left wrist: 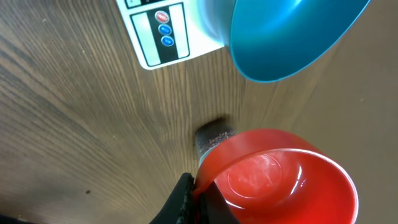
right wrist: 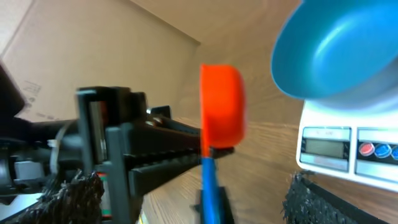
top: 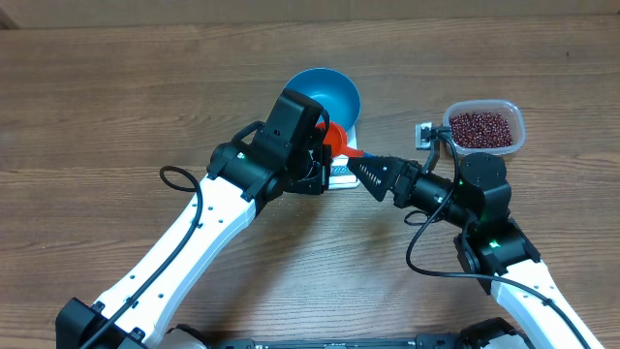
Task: Scoop item into bowl and weigh 150g on scale
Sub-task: 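Lift the red cup with both grippers above the teal bowl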
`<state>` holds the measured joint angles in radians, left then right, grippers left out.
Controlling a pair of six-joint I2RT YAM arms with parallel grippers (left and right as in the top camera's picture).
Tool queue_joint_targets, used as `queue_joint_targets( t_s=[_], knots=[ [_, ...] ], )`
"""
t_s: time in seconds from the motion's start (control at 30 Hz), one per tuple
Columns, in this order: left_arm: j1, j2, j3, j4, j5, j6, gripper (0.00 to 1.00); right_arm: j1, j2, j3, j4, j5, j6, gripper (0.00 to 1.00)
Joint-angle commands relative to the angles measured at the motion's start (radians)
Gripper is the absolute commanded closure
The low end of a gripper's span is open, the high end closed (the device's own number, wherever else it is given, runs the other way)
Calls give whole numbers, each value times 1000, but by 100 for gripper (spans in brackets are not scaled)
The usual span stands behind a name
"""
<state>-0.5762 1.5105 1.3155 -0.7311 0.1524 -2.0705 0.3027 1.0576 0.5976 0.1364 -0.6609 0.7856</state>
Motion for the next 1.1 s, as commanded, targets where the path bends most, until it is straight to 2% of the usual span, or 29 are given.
queue_joint_targets(
  t_s=[0.0,0.33,0.57,0.83,1.07],
  knots=[
    [-3,10,24,7,-62,-14,95,5,-2,30,50,13,2,5],
    [0,10,24,136,-88,-14,95,5,-2,30,95,120,38,5],
    [0,10,24,165,-110,-14,96,5,-2,30,177,196,40,5],
    [-1,10,24,221,-74,-14,95,5,-1,30,208,231,13,16],
    [-19,10,24,264,-74,-14,96,5,-1,30,272,235,13,20]
  ],
)
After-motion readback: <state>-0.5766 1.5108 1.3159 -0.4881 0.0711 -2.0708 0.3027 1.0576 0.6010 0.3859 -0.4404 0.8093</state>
